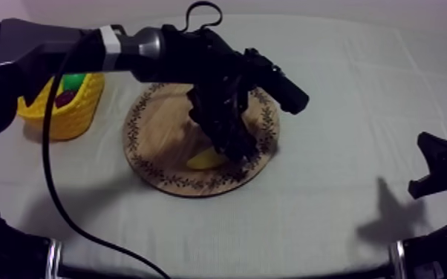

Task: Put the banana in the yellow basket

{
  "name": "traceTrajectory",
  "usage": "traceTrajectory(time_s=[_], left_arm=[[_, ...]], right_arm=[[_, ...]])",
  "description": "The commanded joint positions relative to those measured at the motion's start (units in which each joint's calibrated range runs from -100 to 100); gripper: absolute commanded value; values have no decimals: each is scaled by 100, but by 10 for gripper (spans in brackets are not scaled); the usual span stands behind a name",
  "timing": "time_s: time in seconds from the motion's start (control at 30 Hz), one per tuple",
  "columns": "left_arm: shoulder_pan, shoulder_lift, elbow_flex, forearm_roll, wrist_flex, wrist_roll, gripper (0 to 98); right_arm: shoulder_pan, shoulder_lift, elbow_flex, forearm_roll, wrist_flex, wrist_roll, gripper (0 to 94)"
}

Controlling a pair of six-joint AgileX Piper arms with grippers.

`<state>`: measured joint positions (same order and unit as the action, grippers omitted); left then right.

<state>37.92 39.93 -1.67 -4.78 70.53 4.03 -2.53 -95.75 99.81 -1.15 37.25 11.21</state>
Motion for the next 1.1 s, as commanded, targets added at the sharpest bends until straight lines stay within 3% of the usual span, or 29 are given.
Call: traceTrajectory(time_s=[0.0,0.33,0.7,1.07], left_arm=[[-6,38,-43,7,39,-20,694],[-17,219,-269,54,250,-179,600],[-10,274,-364,203,318,-766,298],[-29,194,-342,230,323,-939,96]], right_arm=[[0,0,-3,0,1,0,3],[0,0,-3,0,1,0,3],[0,0,-3,0,1,0,3],[0,0,-3,0,1,0,3]])
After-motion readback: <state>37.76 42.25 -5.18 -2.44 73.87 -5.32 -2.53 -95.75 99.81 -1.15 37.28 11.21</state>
